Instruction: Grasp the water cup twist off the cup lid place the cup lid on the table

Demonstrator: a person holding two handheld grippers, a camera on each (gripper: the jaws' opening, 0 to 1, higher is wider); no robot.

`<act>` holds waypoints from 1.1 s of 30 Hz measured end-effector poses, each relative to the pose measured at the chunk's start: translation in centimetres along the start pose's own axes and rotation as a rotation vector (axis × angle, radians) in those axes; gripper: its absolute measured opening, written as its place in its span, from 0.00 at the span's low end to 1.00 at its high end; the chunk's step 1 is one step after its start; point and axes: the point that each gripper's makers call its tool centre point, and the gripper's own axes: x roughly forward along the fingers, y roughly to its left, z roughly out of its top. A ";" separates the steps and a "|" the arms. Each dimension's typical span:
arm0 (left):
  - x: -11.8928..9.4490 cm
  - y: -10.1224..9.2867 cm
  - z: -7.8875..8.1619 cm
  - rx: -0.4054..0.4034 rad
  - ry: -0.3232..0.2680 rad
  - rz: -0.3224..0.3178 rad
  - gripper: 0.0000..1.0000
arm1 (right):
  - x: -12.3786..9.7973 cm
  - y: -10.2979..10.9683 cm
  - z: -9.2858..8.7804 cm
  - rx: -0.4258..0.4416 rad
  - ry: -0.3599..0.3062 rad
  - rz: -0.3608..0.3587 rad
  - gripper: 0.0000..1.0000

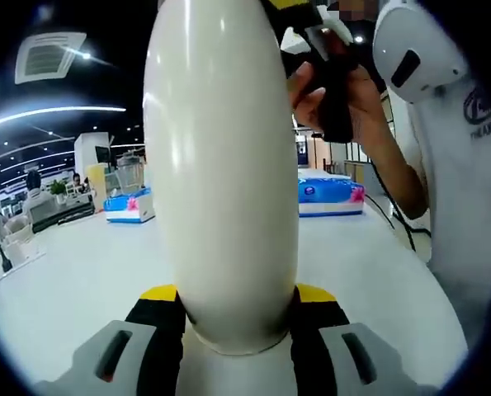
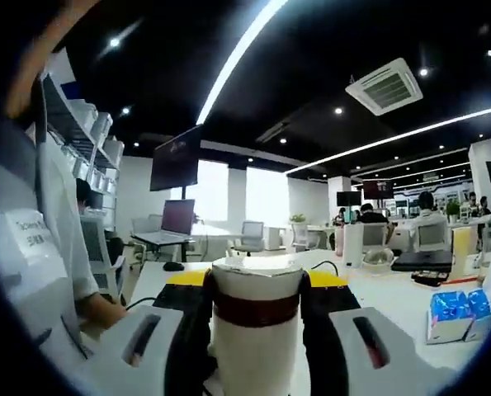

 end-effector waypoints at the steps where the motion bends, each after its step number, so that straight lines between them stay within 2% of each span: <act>1: 0.0 0.0 0.0 -0.001 0.000 0.000 0.51 | 0.0 0.1 0.0 0.004 -0.001 0.016 0.45; 13: 0.1 0.0 -0.1 -0.007 0.003 0.004 0.52 | 0.3 0.5 -0.2 0.051 -0.012 0.170 0.45; 17: 0.2 0.0 -0.2 -0.008 0.005 0.003 0.51 | 0.1 0.7 -0.3 0.041 -0.007 0.216 0.45; 25: 0.2 -0.1 -0.2 -0.010 0.006 0.003 0.51 | 0.0 1.0 -0.4 0.017 -0.008 0.248 0.45; 33: 0.2 0.0 -0.3 -0.017 0.009 0.008 0.51 | -0.2 0.5 -0.4 0.023 -0.006 0.231 0.45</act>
